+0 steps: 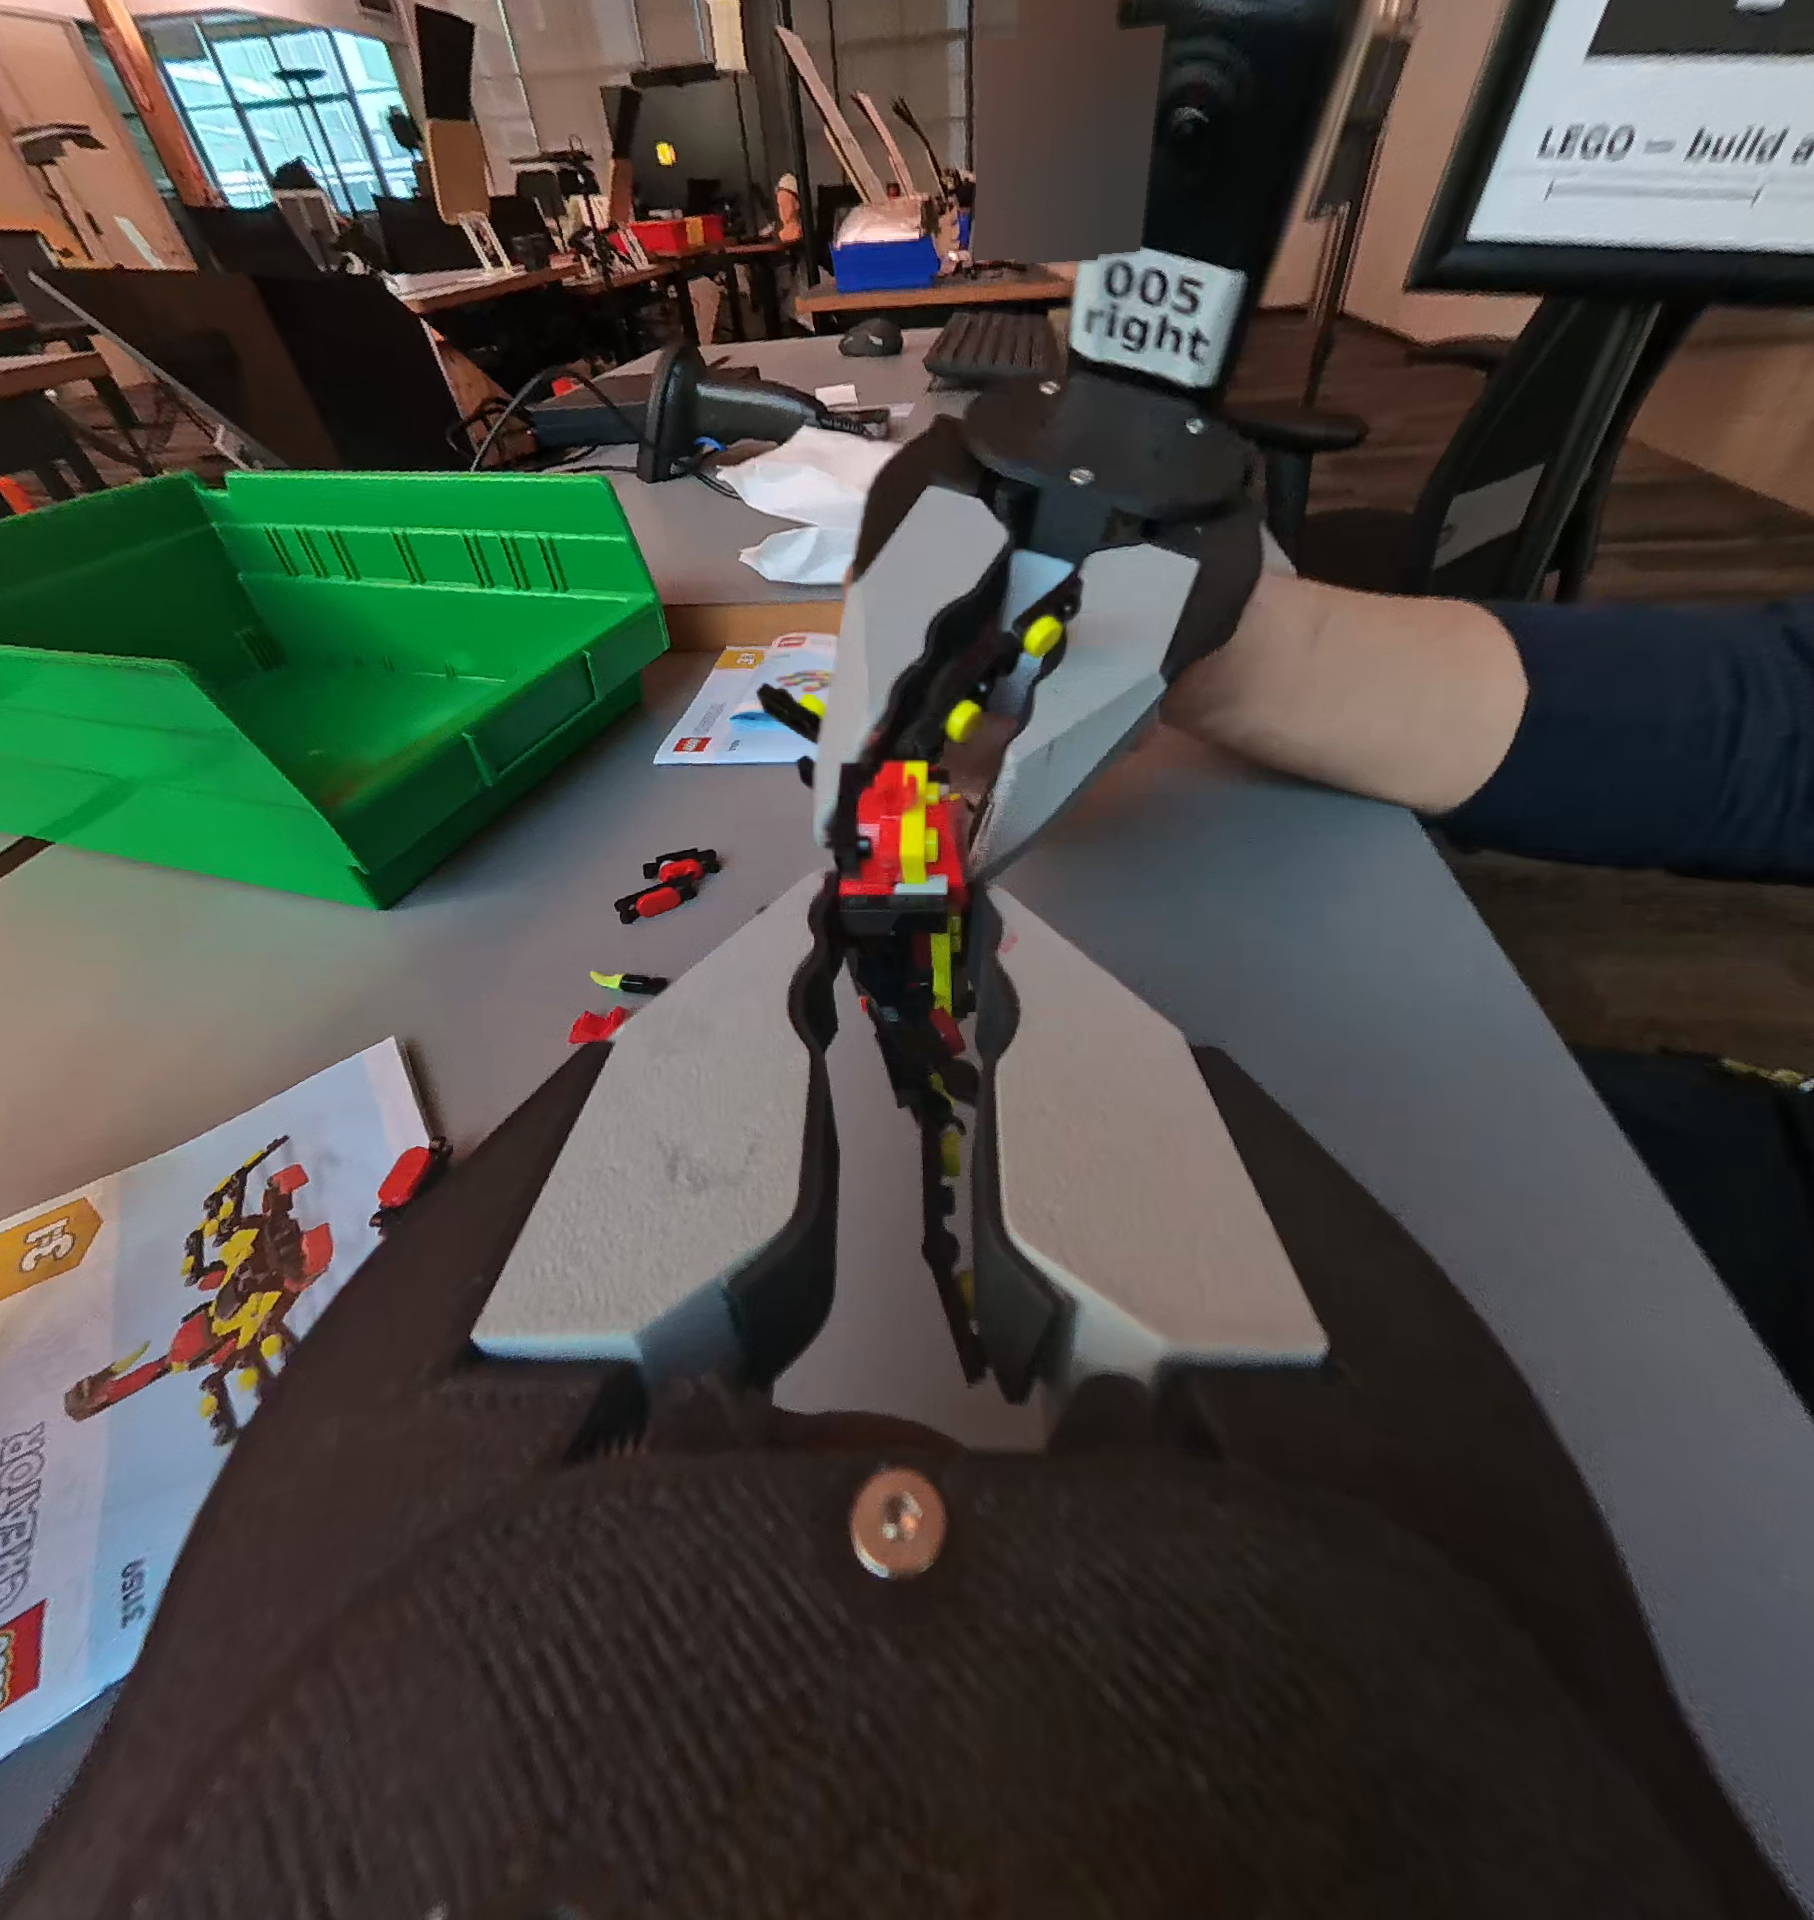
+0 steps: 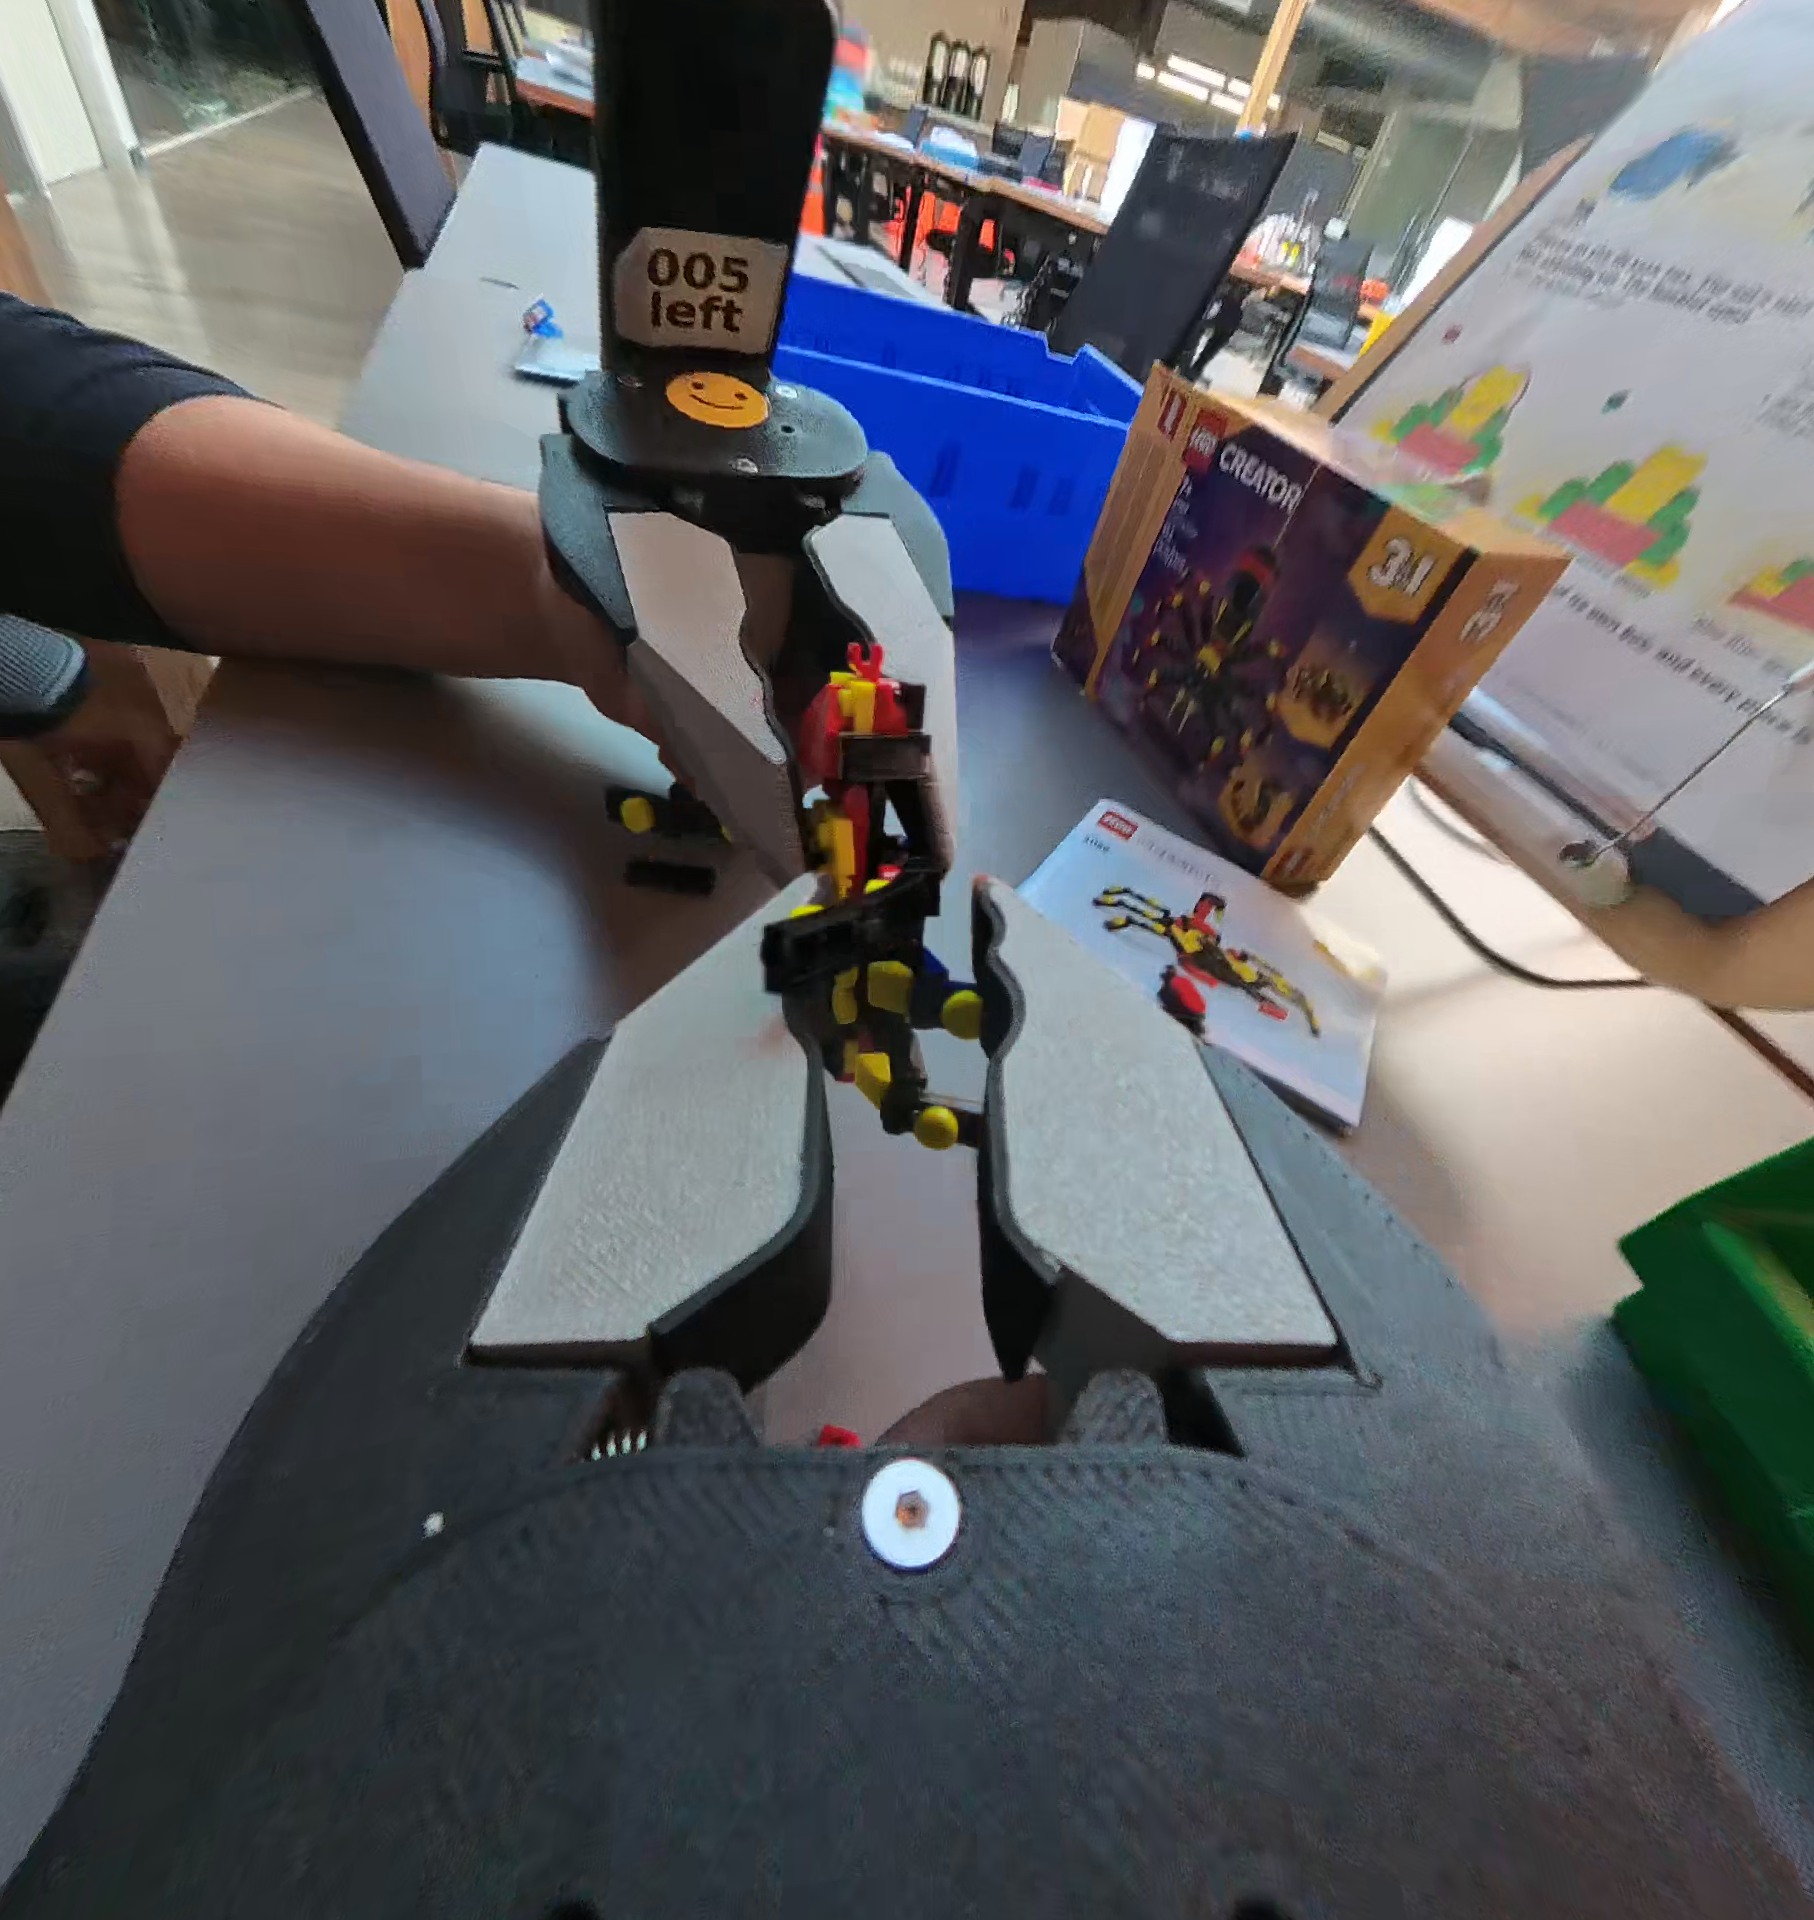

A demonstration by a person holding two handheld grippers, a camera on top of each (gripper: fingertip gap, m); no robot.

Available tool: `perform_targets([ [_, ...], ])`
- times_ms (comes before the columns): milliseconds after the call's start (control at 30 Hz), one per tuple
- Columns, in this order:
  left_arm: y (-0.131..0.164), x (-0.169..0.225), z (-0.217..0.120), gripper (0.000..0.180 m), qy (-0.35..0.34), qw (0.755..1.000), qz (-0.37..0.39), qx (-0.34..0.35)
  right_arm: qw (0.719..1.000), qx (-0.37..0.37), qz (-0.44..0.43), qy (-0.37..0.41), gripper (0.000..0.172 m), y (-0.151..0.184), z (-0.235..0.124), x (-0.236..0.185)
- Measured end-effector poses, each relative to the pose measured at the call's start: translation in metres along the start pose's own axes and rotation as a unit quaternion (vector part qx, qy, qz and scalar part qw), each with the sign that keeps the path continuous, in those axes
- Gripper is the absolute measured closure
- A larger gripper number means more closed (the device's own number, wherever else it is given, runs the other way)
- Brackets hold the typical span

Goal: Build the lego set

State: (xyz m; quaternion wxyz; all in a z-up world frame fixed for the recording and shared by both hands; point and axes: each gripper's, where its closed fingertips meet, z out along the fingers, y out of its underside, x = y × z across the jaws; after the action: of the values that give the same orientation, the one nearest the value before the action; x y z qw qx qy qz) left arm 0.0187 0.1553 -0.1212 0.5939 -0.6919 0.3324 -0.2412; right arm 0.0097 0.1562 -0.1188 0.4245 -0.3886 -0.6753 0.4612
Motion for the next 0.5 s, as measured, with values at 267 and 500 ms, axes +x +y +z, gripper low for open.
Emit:
perform_targets([
  [267, -0.025, 0.014, -0.008, 0.160, 0.043, 0.996, -0.017, 0.077, 0.974, 0.098, 0.160, -0.124, 0.156, -0.024, -0.005, -0.015],
  [500, -0.044, 0.001, -0.019, 0.160, 0.044, 0.983, -0.081, 0.160, 0.959, 0.194, 0.178, -0.103, 0.130, -0.053, -0.022, 0.002],
])
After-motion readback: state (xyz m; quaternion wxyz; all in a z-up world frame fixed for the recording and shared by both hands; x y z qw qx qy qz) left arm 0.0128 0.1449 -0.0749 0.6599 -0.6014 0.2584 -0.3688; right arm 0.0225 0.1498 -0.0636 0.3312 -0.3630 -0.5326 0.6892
